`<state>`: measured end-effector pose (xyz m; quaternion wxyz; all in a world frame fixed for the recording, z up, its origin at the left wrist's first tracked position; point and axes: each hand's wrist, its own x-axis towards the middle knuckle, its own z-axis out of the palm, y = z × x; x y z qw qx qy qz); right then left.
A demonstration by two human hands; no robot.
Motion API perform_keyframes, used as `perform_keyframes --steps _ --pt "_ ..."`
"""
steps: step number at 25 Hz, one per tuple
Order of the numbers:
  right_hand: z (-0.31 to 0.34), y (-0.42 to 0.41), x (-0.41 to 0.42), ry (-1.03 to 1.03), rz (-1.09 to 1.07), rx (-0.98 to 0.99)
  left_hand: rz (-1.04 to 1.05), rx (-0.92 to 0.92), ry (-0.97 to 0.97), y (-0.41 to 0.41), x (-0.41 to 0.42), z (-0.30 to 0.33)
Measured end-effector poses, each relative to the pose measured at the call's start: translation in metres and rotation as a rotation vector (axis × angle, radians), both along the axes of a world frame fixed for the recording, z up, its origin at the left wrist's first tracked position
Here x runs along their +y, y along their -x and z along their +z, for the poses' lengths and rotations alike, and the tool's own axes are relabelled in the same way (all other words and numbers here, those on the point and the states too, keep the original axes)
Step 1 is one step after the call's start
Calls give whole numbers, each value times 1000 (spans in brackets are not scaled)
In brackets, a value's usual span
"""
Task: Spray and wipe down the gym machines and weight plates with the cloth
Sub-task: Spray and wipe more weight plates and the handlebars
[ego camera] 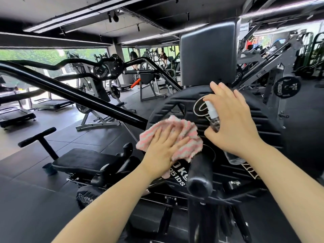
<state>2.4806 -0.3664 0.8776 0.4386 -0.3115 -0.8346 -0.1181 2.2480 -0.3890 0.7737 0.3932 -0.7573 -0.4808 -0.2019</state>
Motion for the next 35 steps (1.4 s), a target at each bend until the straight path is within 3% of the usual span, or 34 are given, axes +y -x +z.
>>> perform_keyframes --steps 3,8,10,12,14,17,18,22,27,32,35 --pt "-3 3 1 -23 -14 -3 127 -94 0 -16 -12 -32" --pt "-5 5 1 -34 -50 -5 86 25 151 -2 -35 -71" --pt "-4 5 0 -27 -60 -7 165 -86 186 -4 -36 -63" --pt "-4 5 -2 -14 -62 -3 306 -330 181 -24 -34 -43" --pt "-5 4 -2 -19 -67 -4 282 -743 264 -63 -40 -16" --pt "-4 5 -1 -23 -80 -2 -132 -1592 724 -98 -59 21" --pt "-4 5 -1 -22 -81 -2 -230 -1729 862 -100 -65 26" --pt "-5 4 -2 -9 -68 -10 -406 -1731 994 -97 -83 32" --pt "-3 1 -4 12 -57 -40 -471 -1493 911 -101 -100 42" --pt "-3 0 -6 34 -25 -41 -437 -1402 661 -113 -121 28" --pt "-20 -7 -8 20 17 -56 -377 -1479 505 -126 -127 8"
